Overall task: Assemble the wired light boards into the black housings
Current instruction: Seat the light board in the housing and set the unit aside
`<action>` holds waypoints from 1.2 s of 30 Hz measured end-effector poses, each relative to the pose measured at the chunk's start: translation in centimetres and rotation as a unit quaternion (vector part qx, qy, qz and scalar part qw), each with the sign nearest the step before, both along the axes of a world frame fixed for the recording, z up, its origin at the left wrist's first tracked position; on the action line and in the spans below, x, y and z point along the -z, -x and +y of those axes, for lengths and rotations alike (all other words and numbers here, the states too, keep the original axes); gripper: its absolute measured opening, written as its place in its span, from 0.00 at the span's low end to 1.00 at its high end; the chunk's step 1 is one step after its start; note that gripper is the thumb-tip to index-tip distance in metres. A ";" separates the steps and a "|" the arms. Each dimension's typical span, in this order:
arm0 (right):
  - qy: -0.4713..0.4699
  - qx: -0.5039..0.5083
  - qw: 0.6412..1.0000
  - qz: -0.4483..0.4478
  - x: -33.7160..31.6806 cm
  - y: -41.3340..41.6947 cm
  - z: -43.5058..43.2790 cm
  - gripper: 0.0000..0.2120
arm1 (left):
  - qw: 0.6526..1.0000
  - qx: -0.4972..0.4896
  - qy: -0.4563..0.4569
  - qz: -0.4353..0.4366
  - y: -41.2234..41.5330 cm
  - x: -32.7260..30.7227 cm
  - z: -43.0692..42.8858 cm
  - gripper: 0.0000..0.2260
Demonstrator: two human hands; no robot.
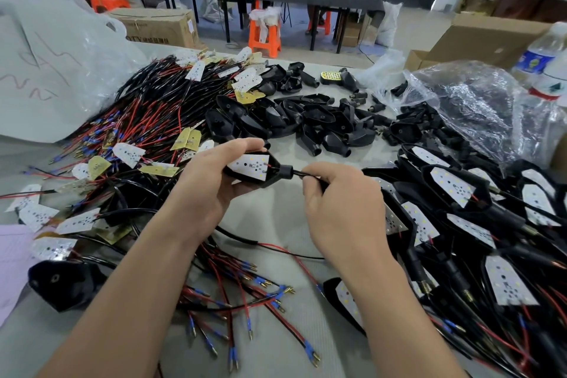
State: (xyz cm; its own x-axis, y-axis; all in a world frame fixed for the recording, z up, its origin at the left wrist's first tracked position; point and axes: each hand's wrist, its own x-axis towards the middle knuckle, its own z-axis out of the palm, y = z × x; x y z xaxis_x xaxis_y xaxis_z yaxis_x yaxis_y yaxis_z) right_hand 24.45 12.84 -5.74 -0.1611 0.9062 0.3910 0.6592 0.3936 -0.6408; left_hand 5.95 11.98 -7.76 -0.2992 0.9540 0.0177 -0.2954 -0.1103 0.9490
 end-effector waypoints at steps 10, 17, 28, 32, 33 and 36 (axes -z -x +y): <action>-0.108 0.045 0.993 -0.004 -0.4 0.0 0.8 0.08 | 0.999 -0.010 0.003 -0.042 0.8 -0.1 -0.1 0.17; -0.105 0.049 0.993 0.002 -4.8 1.4 3.1 0.06 | 0.977 -0.051 -0.013 -0.205 1.6 -0.2 0.0 0.13; 0.132 -0.093 0.960 0.229 -3.2 4.1 5.9 0.12 | 0.936 0.314 0.066 0.143 -1.2 0.4 -1.1 0.20; 0.172 -0.114 0.952 0.225 -0.7 3.0 5.6 0.16 | 0.913 0.352 0.099 0.182 -0.8 0.4 -1.1 0.17; 0.187 -0.130 0.948 0.221 -0.2 2.7 5.3 0.16 | 0.925 0.315 0.109 0.184 -0.9 0.3 -1.0 0.17; 0.214 -0.154 0.945 0.194 1.1 2.0 4.2 0.16 | 0.972 0.064 0.178 0.139 -1.2 0.3 0.0 0.20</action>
State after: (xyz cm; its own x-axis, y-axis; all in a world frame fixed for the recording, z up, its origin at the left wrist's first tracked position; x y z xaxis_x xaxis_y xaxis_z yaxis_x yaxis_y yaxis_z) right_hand 22.48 17.07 -6.80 -0.3622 0.9285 0.0820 0.2388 0.1775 -0.9547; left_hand 7.10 11.96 -8.06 -0.2086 0.9435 -0.2575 -0.0114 0.2610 0.9653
